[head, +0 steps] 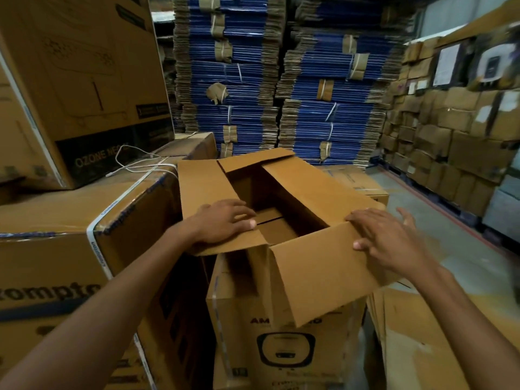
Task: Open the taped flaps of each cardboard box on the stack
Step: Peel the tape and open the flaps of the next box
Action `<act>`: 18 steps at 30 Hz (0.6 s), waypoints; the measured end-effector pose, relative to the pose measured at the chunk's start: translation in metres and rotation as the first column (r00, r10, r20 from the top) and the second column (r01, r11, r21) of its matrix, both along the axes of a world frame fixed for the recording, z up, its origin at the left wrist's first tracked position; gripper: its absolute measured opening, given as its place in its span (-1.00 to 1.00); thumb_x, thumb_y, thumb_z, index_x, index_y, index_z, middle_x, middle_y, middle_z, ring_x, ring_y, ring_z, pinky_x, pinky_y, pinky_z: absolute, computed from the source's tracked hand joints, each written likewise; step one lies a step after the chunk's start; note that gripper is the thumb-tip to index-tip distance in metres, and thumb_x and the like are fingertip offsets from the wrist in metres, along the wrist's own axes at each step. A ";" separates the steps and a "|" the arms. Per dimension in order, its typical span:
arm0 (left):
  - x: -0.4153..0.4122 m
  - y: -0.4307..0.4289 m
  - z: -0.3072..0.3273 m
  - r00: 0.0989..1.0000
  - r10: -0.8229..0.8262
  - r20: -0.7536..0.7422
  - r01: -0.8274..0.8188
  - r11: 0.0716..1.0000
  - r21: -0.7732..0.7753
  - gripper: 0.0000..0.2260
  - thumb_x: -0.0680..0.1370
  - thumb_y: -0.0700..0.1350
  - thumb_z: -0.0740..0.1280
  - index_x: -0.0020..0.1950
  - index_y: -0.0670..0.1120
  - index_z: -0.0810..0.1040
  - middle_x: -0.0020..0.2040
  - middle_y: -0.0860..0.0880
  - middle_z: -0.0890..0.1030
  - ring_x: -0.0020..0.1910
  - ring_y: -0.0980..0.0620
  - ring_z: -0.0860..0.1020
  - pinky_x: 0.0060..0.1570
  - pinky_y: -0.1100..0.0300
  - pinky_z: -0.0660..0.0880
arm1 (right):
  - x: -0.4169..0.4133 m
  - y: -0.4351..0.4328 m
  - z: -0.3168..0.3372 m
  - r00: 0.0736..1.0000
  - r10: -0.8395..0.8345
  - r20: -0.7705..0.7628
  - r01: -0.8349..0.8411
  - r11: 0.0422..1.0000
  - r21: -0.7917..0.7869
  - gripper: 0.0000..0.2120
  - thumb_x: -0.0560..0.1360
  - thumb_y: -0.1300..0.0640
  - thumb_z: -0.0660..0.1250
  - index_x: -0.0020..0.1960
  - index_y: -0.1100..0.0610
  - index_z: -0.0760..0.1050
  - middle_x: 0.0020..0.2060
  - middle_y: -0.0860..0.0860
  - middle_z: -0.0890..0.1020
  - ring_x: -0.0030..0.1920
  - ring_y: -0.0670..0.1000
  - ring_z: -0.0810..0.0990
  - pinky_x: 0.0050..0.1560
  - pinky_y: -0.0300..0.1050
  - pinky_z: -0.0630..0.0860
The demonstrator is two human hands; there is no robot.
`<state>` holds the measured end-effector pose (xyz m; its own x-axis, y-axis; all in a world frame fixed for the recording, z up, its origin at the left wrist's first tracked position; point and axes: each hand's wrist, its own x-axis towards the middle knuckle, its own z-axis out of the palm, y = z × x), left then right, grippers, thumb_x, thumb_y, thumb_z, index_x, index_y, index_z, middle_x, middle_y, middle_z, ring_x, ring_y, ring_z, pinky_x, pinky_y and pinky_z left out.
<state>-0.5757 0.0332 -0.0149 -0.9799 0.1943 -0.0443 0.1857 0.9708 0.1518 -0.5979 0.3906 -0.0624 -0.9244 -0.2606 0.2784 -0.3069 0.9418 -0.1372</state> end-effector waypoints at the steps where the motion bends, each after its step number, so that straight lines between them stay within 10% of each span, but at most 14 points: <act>1: 0.000 0.008 -0.009 0.998 0.006 -0.061 -0.002 0.998 0.068 -0.58 0.65 0.28 0.11 0.47 0.21 0.42 0.58 0.06 0.29 0.55 0.01 0.23 0.48 -0.25 0.19 | 0.000 0.001 0.002 1.000 -0.029 -0.007 0.030 0.999 0.017 -0.43 0.56 -0.04 0.39 0.52 -0.22 0.28 0.53 -0.19 0.35 0.57 -0.09 0.18 0.58 0.28 -0.16; 7: -0.001 0.037 -0.030 0.976 -0.076 -0.205 0.098 0.991 0.096 -0.61 0.71 0.12 0.10 0.33 -0.02 0.61 0.41 -0.01 0.53 0.43 0.00 0.41 0.41 -0.06 0.33 | 0.069 -0.086 0.015 0.952 0.294 0.082 -0.271 0.939 -0.212 -0.31 0.57 -0.30 0.26 0.61 -0.20 0.09 0.55 -0.13 0.31 0.58 -0.06 0.11 0.56 0.05 -0.05; 12: -0.006 0.023 -0.002 0.994 -0.067 -0.086 0.082 0.981 0.176 -0.70 0.71 0.02 0.18 0.36 0.00 0.56 0.35 0.01 0.55 0.31 0.04 0.48 0.28 0.08 0.41 | 0.067 -0.141 -0.004 0.957 0.287 -0.048 -0.282 0.955 0.088 -0.59 0.64 -0.17 0.22 0.38 0.03 0.42 0.04 0.01 0.64 0.16 0.07 0.57 0.40 0.17 0.31; 18: -0.018 -0.001 0.016 0.997 -0.068 0.045 0.065 0.996 0.054 -0.62 0.72 0.06 0.13 0.54 0.09 0.36 0.54 0.02 0.36 0.51 -0.01 0.30 0.44 0.02 0.24 | 0.040 -0.070 0.002 0.944 0.324 -0.068 -0.305 0.930 0.205 -0.76 0.67 -0.08 0.22 0.28 -0.06 0.50 0.14 -0.12 0.64 0.21 -0.09 0.55 0.40 -0.02 0.24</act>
